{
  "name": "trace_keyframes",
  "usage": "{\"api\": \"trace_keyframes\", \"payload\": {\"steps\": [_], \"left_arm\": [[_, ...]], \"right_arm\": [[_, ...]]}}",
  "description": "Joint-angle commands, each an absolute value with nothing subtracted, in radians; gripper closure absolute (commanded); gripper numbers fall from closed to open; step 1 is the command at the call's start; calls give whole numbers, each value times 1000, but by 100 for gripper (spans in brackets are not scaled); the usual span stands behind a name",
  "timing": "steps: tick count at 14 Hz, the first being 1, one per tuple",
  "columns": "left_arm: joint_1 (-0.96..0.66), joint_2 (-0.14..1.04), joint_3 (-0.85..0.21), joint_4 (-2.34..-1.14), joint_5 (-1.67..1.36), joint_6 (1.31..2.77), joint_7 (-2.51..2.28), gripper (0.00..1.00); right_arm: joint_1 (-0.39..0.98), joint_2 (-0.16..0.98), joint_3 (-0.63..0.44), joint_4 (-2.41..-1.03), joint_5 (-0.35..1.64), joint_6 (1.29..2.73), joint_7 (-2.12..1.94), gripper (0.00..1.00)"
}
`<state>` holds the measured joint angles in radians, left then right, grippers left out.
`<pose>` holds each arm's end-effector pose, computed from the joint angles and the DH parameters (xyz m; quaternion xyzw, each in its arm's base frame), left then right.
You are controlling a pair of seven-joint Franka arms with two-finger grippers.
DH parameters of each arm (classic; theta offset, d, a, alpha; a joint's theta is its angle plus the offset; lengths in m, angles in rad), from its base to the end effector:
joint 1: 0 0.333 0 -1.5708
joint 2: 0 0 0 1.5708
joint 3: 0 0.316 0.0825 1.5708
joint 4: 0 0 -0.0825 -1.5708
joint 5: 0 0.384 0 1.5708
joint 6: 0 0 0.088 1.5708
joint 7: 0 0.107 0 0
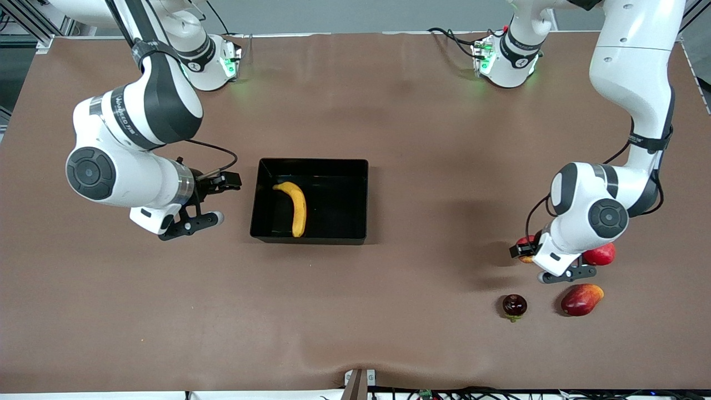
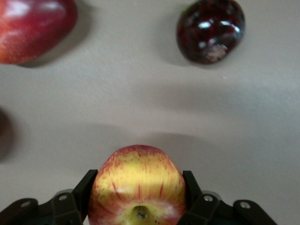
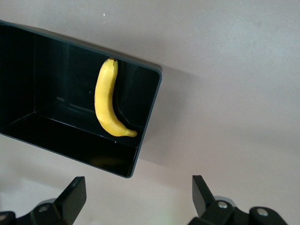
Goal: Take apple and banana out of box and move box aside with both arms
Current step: 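Lower the apple onto the table and open the left gripper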
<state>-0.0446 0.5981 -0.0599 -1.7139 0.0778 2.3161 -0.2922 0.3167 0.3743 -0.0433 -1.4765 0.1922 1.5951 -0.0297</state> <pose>0.6705 -0.0649 0.2432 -0.9973 -0.0727 -0.0051 0.0110 0.6124 0.1964 0.4461 -0.9788 -0.1353 0.1364 0.0708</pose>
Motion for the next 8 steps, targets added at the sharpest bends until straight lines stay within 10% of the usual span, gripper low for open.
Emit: {"api": "trace_keyframes", "payload": {"steps": [1, 8], "left_arm": [[-18, 623, -63, -1721, 84, 2387, -256, 96], [44, 673, -61, -1706, 91, 2459, -169, 86]], "right_arm": [[319, 368, -48, -1479, 203, 1592, -20, 0], [310, 365, -51, -1479, 204, 1585, -20, 0]]}}
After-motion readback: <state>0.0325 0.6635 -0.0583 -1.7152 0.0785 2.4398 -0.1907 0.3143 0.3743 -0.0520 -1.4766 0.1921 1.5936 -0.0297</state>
